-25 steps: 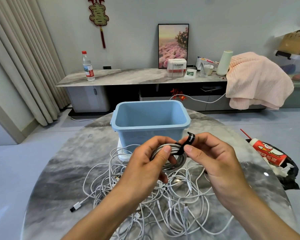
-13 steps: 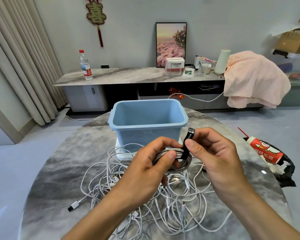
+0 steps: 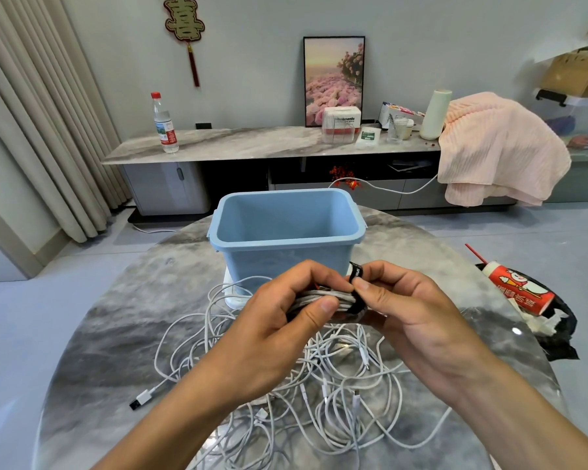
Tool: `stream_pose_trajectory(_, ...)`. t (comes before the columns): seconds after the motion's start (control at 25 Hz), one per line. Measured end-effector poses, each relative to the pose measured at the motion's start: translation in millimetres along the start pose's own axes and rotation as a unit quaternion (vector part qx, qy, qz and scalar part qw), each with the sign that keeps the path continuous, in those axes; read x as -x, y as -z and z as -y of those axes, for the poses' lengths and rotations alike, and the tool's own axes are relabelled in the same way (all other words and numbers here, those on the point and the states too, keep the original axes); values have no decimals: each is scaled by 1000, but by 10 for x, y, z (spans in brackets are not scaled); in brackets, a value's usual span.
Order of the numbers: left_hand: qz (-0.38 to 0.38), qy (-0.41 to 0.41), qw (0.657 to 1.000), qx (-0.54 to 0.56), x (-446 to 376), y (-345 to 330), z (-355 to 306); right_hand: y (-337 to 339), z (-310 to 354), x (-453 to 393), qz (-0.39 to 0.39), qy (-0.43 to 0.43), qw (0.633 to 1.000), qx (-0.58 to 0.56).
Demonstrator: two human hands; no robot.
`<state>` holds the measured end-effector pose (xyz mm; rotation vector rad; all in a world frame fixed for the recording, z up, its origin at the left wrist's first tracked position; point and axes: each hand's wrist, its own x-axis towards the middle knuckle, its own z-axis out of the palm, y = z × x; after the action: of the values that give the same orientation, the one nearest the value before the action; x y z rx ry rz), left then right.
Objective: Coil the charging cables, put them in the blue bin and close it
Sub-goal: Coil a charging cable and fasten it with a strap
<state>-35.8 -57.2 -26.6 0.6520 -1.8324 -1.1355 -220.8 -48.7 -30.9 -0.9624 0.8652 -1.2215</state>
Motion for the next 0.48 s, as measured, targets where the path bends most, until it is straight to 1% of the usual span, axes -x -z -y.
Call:
stream_pose_trajectory(0.12,-3,3,1000,1,7,3,-2,9,14,-1,-4,-1,1000,-11)
stream_pose_trajectory(0.2,-8,4,1000,-5,9,5,-7,7,26,9,-1,13,1000,0)
stream_pose_trajectory(0.36,-11,7,1000,12,-2,22,-35,-14,35,20,6,59,996,65)
stream_pose_trajectory(0.48,-12,-6,1000,-18,-2,50,-46,-10,54,23,17,96,988,122)
